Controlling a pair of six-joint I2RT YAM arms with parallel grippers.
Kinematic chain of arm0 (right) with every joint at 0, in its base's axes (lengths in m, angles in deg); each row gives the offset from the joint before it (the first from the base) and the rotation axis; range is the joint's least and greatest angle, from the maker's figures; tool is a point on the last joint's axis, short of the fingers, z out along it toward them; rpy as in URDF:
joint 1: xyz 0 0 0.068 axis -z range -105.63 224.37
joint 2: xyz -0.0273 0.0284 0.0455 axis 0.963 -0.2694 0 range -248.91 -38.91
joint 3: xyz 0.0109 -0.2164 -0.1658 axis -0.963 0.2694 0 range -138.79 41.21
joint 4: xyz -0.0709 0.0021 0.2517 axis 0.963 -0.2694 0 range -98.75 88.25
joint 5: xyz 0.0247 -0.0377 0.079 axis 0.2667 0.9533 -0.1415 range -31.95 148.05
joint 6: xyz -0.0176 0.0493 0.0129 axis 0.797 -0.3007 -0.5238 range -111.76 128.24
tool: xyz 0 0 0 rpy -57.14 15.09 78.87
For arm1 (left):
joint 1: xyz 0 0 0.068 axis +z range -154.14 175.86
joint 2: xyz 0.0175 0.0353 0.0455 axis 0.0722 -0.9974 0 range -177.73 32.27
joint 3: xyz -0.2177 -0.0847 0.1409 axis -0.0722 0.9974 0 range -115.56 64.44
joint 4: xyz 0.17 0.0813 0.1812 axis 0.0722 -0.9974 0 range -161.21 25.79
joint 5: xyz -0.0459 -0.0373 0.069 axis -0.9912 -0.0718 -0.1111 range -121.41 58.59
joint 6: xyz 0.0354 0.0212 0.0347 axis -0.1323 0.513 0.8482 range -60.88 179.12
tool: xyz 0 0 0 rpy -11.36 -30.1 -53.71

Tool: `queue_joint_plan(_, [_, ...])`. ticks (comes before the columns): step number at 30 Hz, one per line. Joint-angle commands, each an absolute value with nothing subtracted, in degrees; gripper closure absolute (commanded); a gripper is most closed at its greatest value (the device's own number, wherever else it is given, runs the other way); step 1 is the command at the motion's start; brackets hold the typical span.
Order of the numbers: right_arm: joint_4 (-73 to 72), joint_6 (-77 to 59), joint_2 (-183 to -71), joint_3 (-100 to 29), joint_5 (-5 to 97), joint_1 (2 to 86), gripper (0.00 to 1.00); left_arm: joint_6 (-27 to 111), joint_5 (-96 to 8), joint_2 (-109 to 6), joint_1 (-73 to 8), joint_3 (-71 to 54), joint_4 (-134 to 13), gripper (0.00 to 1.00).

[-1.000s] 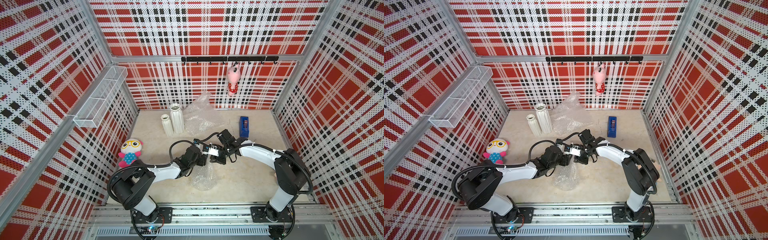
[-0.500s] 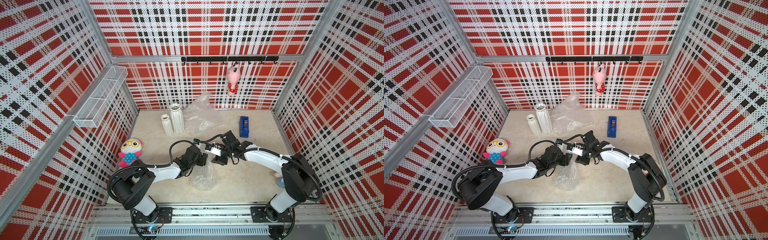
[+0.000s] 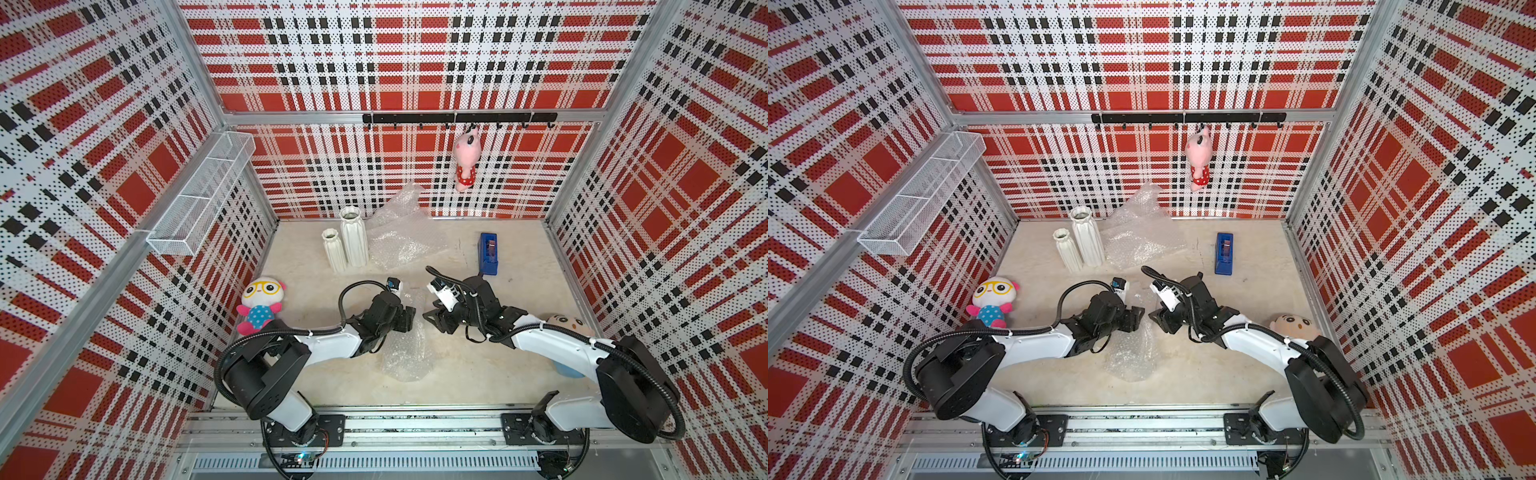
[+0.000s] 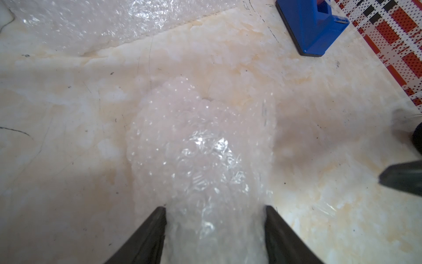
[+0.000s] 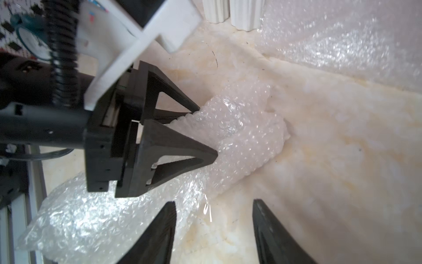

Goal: Wrap vases in bubble wrap
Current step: Stick the tape on the bubble wrap.

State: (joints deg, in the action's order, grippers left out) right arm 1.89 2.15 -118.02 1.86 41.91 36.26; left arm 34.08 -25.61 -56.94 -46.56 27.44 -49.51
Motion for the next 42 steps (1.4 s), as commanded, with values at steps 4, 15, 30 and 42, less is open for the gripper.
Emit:
queue_joint_plan(4, [14.99,-10.71,-118.14,4.82,44.71,34.42,0.45,34.78,-26.18,-57.88,-46.68,28.71,-54.1,0.33])
queue_joint_plan(15, [18.38,-15.4,-121.48,6.88,43.87,33.33,0.53,34.93,-26.23,-58.13,-46.68,28.49,-54.43,0.33])
queue_joint_plan(30, [23.53,-19.88,-126.16,9.51,44.87,30.63,0.54,34.94,-26.3,-58.27,-46.68,28.4,-54.39,0.33])
queue_joint_plan(42, [35.0,-27.47,-130.86,13.0,42.94,28.06,0.5,34.94,-26.12,-58.38,-46.68,28.49,-54.43,0.33])
